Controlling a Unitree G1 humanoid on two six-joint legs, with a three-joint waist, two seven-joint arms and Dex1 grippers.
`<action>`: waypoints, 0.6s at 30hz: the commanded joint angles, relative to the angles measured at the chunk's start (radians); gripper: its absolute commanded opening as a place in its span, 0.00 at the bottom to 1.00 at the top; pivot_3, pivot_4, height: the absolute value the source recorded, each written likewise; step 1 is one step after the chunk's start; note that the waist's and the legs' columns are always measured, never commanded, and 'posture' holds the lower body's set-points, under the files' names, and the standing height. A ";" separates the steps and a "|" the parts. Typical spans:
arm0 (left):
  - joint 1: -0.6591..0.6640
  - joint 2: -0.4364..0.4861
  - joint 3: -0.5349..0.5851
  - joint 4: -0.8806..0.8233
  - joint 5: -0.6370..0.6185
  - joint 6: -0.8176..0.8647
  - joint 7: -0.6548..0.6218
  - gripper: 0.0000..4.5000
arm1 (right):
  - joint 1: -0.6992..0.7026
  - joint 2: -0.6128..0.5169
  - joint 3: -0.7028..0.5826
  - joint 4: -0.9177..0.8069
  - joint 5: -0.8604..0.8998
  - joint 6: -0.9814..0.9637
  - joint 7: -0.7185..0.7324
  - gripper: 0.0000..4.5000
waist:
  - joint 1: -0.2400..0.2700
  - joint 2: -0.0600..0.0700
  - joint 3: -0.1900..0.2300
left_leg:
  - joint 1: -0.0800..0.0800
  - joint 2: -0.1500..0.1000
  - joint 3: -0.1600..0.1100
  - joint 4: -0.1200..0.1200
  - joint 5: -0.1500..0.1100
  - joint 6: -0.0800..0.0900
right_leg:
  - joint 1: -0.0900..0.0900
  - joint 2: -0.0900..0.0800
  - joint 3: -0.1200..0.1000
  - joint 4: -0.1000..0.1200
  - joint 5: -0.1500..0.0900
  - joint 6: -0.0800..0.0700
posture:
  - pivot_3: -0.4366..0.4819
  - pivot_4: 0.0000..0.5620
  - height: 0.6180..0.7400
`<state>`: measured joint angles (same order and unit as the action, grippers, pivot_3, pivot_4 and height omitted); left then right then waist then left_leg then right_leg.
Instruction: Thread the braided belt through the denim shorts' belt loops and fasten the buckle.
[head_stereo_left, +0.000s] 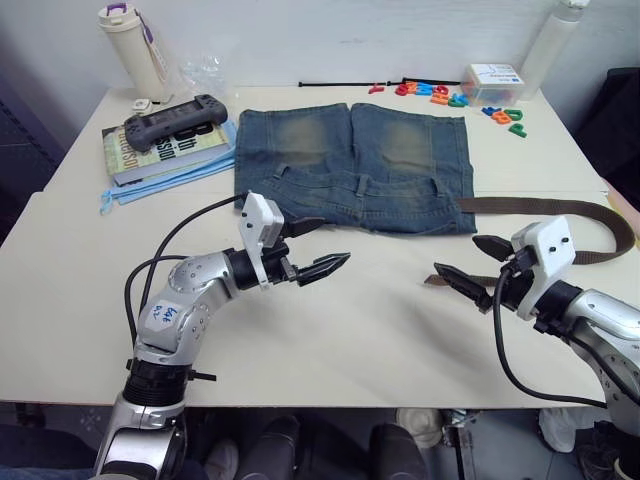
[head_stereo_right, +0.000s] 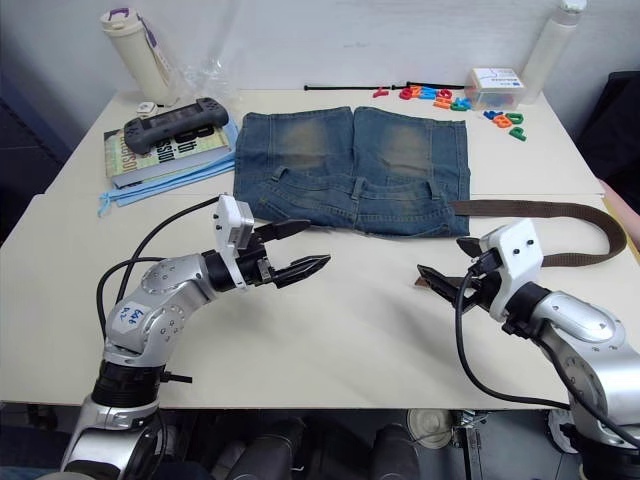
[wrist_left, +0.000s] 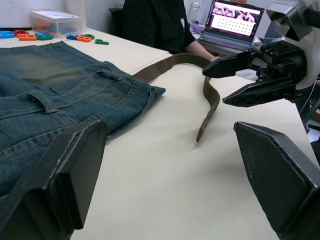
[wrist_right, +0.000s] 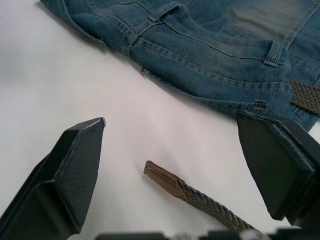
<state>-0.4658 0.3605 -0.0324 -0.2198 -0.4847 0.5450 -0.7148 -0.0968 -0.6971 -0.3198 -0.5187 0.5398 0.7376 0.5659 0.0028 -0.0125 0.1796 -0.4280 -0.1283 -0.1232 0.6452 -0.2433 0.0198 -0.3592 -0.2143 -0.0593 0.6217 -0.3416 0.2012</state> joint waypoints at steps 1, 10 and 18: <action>-0.009 0.002 0.004 -0.037 -0.022 -0.006 -0.010 0.99 | -0.009 0.003 -0.013 -0.043 0.017 -0.016 -0.005 1.00 | 0.000 0.000 0.000 | 0.000 0.000 0.000 0.000 0.000 0.000 | 0.000 0.000 0.000 0.000 0.000 0.000 | 0.48 0.27 0.79; -0.003 -0.008 0.004 -0.037 -0.028 -0.004 -0.012 0.99 | 0.002 -0.014 -0.011 -0.044 0.021 -0.007 0.008 1.00 | 0.000 0.000 0.000 | 0.000 0.000 0.000 0.000 0.000 0.000 | 0.000 0.000 0.000 0.000 0.000 0.000 | 0.48 0.27 0.79; -0.003 -0.008 0.000 -0.034 -0.026 -0.006 -0.014 0.99 | -0.005 -0.087 0.025 -0.007 -0.013 0.027 0.037 1.00 | 0.000 0.000 0.000 | 0.000 0.000 0.000 0.000 0.000 0.000 | 0.000 0.000 0.000 0.000 0.000 0.000 | 0.48 0.27 0.79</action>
<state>-0.4656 0.3541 -0.0323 -0.2199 -0.4932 0.5453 -0.7227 -0.0943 -0.7333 -0.3149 -0.5215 0.5493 0.7479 0.5791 0.0032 -0.0125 0.1796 -0.4280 -0.1283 -0.1232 0.6452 -0.2433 0.0198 -0.3592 -0.2143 -0.0593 0.6213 -0.3416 0.2012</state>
